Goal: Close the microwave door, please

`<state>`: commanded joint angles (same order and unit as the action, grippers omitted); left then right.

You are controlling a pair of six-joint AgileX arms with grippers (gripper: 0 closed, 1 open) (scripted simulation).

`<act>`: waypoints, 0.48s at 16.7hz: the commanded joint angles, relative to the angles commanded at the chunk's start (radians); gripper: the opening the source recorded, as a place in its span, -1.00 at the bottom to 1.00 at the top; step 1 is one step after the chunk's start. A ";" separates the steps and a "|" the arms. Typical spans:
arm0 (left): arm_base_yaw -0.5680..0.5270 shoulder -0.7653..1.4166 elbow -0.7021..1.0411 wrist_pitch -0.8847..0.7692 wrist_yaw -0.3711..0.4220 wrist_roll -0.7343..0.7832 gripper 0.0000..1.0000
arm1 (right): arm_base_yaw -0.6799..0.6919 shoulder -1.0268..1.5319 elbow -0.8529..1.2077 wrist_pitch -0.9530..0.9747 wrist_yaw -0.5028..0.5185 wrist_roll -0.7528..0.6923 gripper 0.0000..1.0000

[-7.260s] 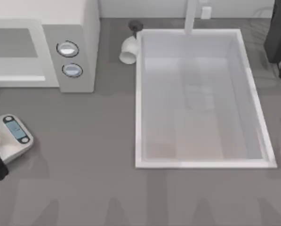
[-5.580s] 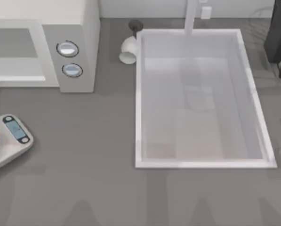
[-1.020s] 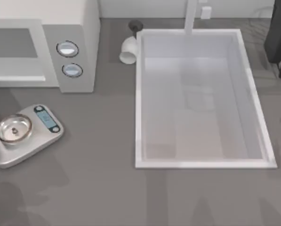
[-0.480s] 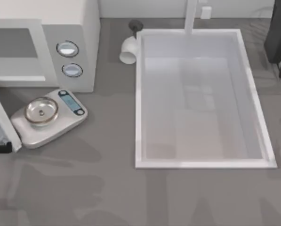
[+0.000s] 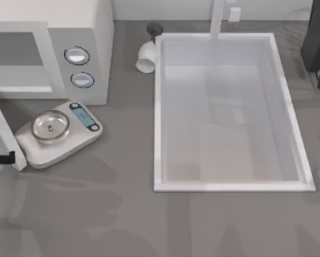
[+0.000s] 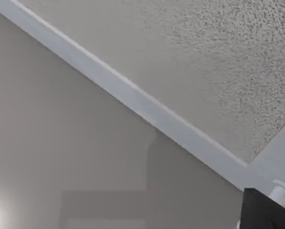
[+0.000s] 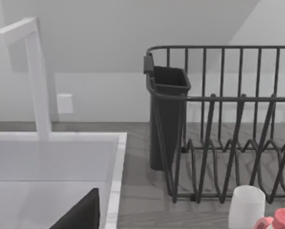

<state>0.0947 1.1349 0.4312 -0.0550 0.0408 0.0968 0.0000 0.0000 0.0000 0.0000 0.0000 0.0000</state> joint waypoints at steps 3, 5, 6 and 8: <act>-0.014 0.161 0.089 0.059 -0.009 -0.007 -1.00 | 0.000 0.000 0.000 0.000 0.000 0.000 1.00; -0.024 0.280 0.151 0.102 -0.015 -0.013 -1.00 | 0.000 0.000 0.000 0.000 0.000 0.000 1.00; -0.029 0.330 0.179 0.122 -0.019 -0.016 -1.00 | 0.000 0.000 0.000 0.000 0.000 0.000 1.00; -0.038 0.398 0.224 0.155 -0.024 -0.021 -1.00 | 0.000 0.000 0.000 0.000 0.000 0.000 1.00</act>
<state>0.0571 1.5330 0.6554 0.0996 0.0171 0.0758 0.0000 0.0000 0.0000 0.0000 0.0000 0.0000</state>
